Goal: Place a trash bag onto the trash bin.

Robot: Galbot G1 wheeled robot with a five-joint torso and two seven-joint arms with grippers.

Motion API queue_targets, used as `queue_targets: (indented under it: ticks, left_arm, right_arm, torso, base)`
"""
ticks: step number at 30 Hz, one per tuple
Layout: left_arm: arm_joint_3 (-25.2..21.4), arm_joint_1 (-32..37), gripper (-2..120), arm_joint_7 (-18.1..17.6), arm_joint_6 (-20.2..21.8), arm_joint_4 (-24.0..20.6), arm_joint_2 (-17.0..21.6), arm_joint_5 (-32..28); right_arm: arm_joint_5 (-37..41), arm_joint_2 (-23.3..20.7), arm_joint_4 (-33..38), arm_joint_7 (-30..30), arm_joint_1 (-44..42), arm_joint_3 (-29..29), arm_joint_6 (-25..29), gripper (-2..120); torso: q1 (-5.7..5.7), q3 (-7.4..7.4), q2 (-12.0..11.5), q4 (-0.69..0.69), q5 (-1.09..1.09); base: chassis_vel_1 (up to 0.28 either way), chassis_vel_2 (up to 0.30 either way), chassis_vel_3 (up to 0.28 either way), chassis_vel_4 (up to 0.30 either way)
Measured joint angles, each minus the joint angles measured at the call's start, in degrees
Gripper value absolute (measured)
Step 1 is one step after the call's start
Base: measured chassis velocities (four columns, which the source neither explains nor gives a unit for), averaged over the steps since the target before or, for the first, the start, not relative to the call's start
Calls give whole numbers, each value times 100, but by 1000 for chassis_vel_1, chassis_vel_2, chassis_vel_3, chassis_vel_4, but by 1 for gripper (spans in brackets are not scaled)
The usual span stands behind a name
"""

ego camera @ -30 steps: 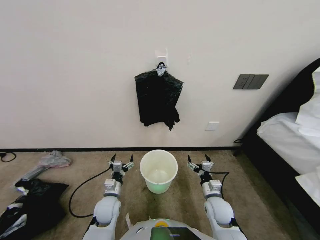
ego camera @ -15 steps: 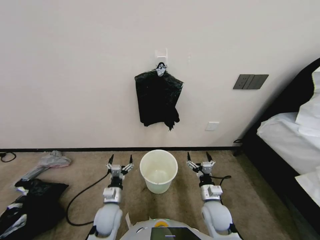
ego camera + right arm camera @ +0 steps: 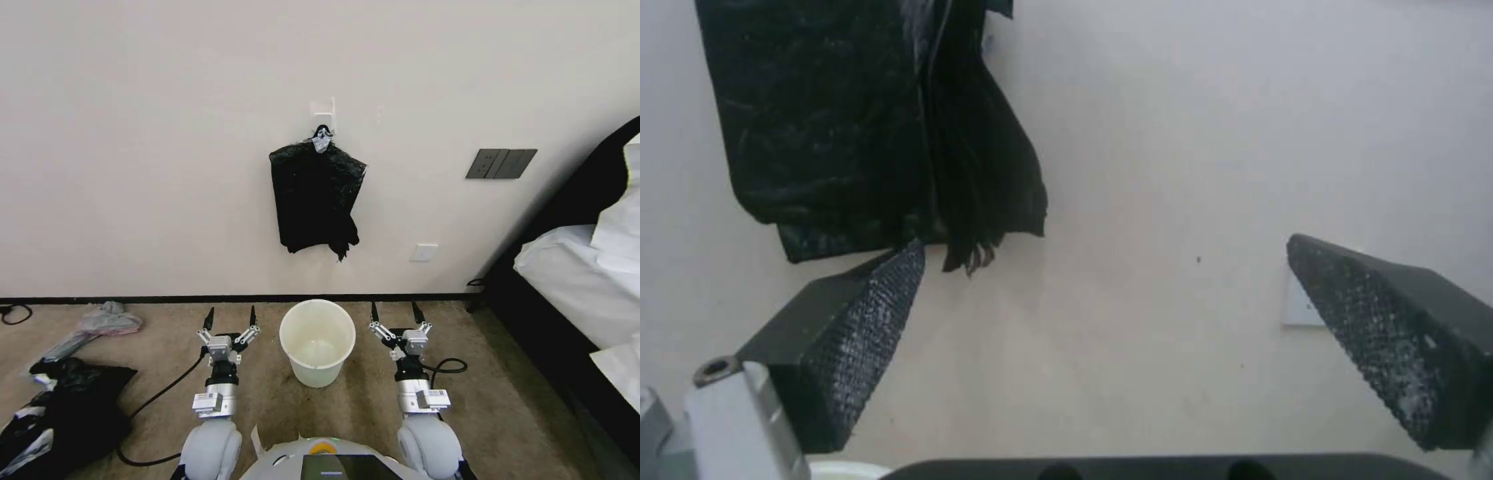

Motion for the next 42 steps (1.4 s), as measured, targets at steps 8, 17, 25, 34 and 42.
queue_targets:
  ticks: [8,17,25,34,42]
  left_arm:
    - [62,9,100,61,37,26,17,16]
    - [-43,108,100,70,56,12,26,56]
    - [-189,258,100,69,48,-51,-37,69]
    - [-303,363,100,55,-30,-91,-123,86]
    - [-365,388,100,51,-83,-95,-133,92]
  right_arm:
    - [577,-300,176,-256,148,-333,-235,100]
    - [1961,-1018,-40,-580,1639,-1084,-1071,100]
    - [2946,-1113,-673,-515,3320,-1748,-1724,100]
    - [4756,-632,-1343,135,5115,-2206,-2247,100]
    - [6490,-227,-1730,762,5981,-1990,-2376,100]
  torso:
    - [0,0,0,-1,-1]
    - [0,1,-1,1,-1]
    - [0,1,-1,1,0]
    - [1,1,-1,1,-1]
    - [0,1,-1,-1,0]
  base:
    - [0,0,0,0]
    - [0,0,0,0]
    - [0,0,0,0]
    - [0,0,0,0]
    - [0,0,0,0]
